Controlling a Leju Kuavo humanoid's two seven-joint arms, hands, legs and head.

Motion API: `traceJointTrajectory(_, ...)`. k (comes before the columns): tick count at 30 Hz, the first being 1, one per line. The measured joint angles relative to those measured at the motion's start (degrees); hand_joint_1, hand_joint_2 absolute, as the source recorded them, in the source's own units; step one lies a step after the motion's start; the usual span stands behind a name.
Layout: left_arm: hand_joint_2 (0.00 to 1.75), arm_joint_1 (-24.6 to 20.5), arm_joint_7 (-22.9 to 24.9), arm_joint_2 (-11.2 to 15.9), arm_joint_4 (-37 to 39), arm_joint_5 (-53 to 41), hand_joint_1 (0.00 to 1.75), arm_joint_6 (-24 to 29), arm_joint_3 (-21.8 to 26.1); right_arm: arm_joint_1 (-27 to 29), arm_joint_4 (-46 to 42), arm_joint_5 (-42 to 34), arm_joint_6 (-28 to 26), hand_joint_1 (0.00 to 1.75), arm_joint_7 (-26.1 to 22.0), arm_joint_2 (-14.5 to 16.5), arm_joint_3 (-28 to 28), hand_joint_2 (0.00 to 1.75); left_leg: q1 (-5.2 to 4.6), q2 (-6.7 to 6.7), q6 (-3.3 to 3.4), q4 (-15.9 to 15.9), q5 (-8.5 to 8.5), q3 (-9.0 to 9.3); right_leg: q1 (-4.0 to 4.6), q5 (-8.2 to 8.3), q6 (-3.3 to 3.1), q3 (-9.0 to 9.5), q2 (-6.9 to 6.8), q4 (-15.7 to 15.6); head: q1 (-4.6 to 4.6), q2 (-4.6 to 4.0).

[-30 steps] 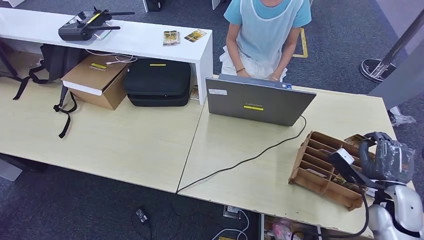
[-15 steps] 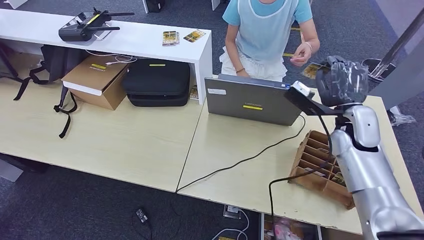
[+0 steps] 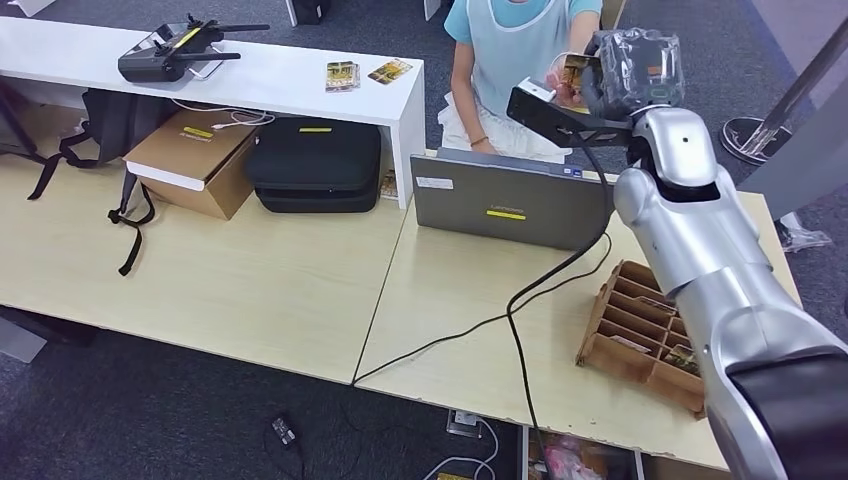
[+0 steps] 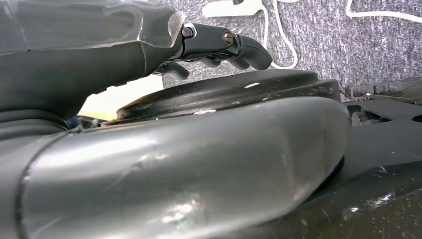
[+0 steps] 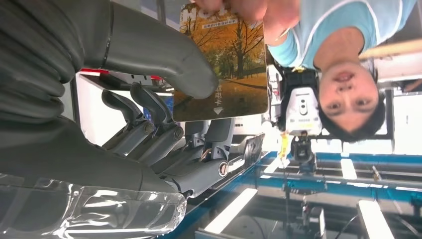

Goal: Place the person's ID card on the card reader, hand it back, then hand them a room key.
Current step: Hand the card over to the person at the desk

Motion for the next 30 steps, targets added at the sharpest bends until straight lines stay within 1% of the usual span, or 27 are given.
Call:
traceJointTrajectory(4,0.00,0.0,0.0,0.0,0.0,-0.1,0.00,0.0,0.0,-1.5,2.6,0.6,2.3,1.75,1.5,1.4,0.6,1.75,0.00,-0.01,0.00,0.0,0.00,0.01,0.01,0.02,-0.02,0.00,-0.02,0.0,0.00,0.00)
traceJointTrajectory(10,0.00,0.0,0.0,-0.2,0.0,0.0,0.00,0.0,0.0,-1.9,5.0,0.7,2.7,1.75,1.9,2.0,1.0,1.75,0.00,-0.01,0.00,0.0,0.00,0.01,0.01,0.02,-0.03,0.00,-0.02,0.0,0.00,0.00)
traceJointTrajectory(11,0.00,0.0,0.0,-0.3,0.0,0.0,0.00,0.0,0.0,-1.9,5.3,0.7,2.7,1.70,1.9,2.0,1.0,1.75,0.00,-0.01,0.00,0.0,0.00,0.01,0.00,0.02,-0.03,0.00,-0.02,0.0,0.01,0.00)
traceJointTrajectory(12,0.00,0.0,0.0,-0.3,0.0,0.0,0.00,0.0,0.0,-1.9,5.6,0.7,2.7,1.46,1.9,2.1,1.0,1.75,0.00,-0.01,0.00,0.0,0.00,0.01,0.00,0.02,-0.03,0.00,-0.02,0.0,0.01,0.00)
traceJointTrajectory(14,0.00,-0.1,0.0,-0.3,0.0,0.1,0.00,0.0,0.0,-1.9,6.0,0.7,2.6,0.59,2.0,2.1,1.0,1.75,0.00,-0.01,0.00,0.0,0.00,0.01,0.00,0.02,-0.03,0.00,-0.02,0.0,0.01,0.00)
traceJointTrajectory(15,0.00,-0.1,0.0,-0.3,0.0,0.1,0.00,0.0,0.0,-1.9,6.2,0.7,2.6,0.20,2.0,2.1,1.0,1.75,0.00,-0.01,0.00,0.0,0.00,0.01,0.00,0.02,-0.03,0.00,-0.01,0.0,0.00,0.00)
traceJointTrajectory(16,0.00,-0.1,0.0,-0.3,0.0,0.1,0.00,0.0,0.0,-1.9,6.4,0.6,2.7,0.00,2.0,2.1,1.0,1.75,0.00,-0.01,0.00,0.0,0.00,0.01,0.00,0.02,-0.03,0.00,-0.01,0.0,0.01,0.00)
traceJointTrajectory(20,0.00,-0.1,0.0,-0.4,0.0,0.2,0.00,0.0,0.0,-1.9,7.0,-0.3,2.6,0.00,1.6,2.1,1.0,1.75,0.00,-0.01,-0.01,0.0,0.01,0.02,0.00,0.02,-0.03,0.00,-0.01,0.0,0.00,0.00)
traceJointTrajectory(25,0.00,-0.1,0.0,-0.5,0.0,0.2,0.00,0.0,0.1,-1.9,7.2,-2.7,2.1,0.00,-0.4,2.1,-0.1,1.75,0.00,0.00,-0.01,0.0,0.00,0.02,0.01,0.02,-0.03,-0.02,0.00,0.0,0.00,0.00)
traceJointTrajectory(30,0.00,-0.1,0.0,-0.5,0.0,0.4,0.00,0.0,0.4,-1.8,5.7,-8.5,1.1,0.00,-6.0,1.0,-3.8,1.75,0.00,-0.01,-0.01,0.0,0.00,0.01,0.00,0.02,-0.03,-0.04,-0.01,0.0,0.00,0.00)
